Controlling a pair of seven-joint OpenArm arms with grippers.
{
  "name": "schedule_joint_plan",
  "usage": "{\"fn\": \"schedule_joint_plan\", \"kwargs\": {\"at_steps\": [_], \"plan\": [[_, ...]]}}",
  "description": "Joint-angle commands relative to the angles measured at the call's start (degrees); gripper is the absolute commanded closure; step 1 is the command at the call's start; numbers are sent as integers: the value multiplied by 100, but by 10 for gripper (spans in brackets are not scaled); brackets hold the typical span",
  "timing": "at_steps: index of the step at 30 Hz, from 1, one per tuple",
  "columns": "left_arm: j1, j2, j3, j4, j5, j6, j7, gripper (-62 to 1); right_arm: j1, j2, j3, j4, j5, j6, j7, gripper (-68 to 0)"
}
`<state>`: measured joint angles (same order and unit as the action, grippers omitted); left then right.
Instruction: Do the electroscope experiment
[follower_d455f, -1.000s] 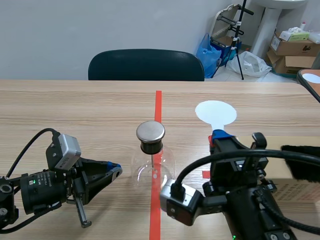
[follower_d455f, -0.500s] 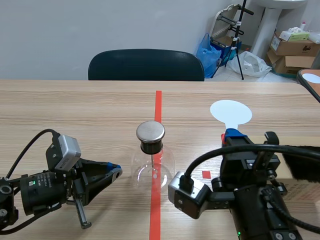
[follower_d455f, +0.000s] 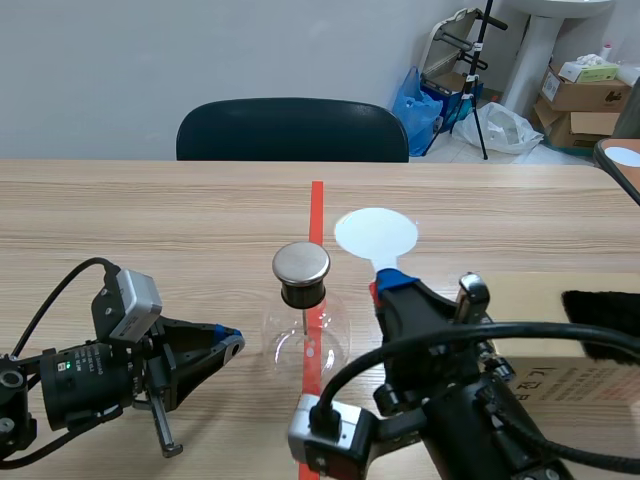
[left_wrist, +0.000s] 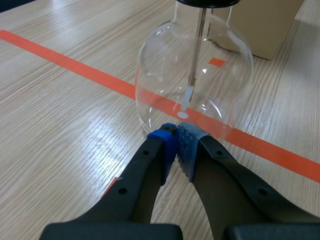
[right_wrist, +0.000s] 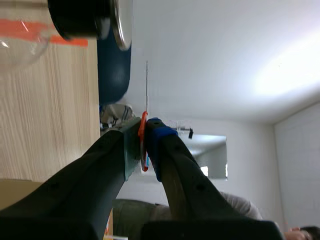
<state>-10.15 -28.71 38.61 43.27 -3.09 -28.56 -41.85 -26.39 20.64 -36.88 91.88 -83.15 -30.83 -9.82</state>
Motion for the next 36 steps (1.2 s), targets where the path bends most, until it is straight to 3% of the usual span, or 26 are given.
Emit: {"fn": "schedule_joint_plan", "kwargs": {"at_steps": [1,7,14,36], "plan": [[15,44,-7,125,-72,-7,-83,-30,52,28,13,81,-20,-79,146,-11],[13,42,-7,125,-72,-7,-81,-30,52,28,13,81,-20,-79,839,-11],[13,42,-7,125,-72,-7,-81,-30,52,28,13,81,-20,-79,1215,-11],[15,42,-7,125,-72,-7,-79,-30,52,28,13,81,-20,-76,1279,-11]]}}
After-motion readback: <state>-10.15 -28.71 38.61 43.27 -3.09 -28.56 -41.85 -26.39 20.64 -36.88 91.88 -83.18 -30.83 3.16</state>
